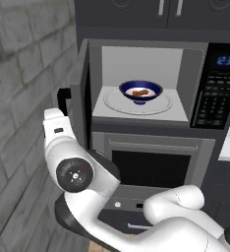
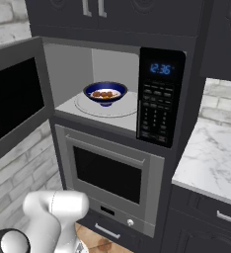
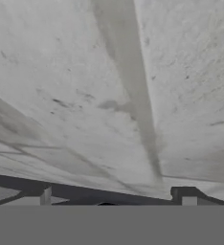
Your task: Place the bowl containing the kebab skewer and shrimp in the microwave. Close the microwave door and press the start button to microwave the meal.
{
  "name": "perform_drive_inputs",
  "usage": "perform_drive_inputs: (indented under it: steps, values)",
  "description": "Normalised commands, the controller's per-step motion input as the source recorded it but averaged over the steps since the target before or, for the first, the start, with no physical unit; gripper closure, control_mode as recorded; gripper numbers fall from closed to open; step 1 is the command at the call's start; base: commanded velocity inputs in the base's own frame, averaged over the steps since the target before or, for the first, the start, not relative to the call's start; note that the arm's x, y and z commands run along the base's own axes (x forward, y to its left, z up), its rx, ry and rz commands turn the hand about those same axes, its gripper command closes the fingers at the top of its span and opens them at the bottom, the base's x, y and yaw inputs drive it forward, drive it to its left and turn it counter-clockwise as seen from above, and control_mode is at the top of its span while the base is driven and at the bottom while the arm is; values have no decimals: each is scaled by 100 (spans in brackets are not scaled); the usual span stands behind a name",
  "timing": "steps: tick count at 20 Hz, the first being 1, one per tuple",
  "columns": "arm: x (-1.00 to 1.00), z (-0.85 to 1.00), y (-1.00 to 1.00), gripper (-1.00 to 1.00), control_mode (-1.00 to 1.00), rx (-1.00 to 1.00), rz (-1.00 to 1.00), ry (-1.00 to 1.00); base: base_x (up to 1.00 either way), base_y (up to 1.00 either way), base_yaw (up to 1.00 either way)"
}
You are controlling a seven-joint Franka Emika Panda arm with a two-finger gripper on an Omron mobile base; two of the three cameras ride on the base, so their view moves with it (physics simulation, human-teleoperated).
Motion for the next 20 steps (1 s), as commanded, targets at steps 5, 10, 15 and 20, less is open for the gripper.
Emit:
perform_drive_inputs:
  steps: [5,10,15,20]
  values:
    - [12,-1,0,-100,-100,0,-12,0,0,0,0]
    - [0,0,-37,-100,-100,0,-21,0,0,0,0]
    - [0,0,-78,-100,-100,1,-20,0,0,0,0]
    - [0,7,-97,-100,-100,8,-14,0,0,0,0]
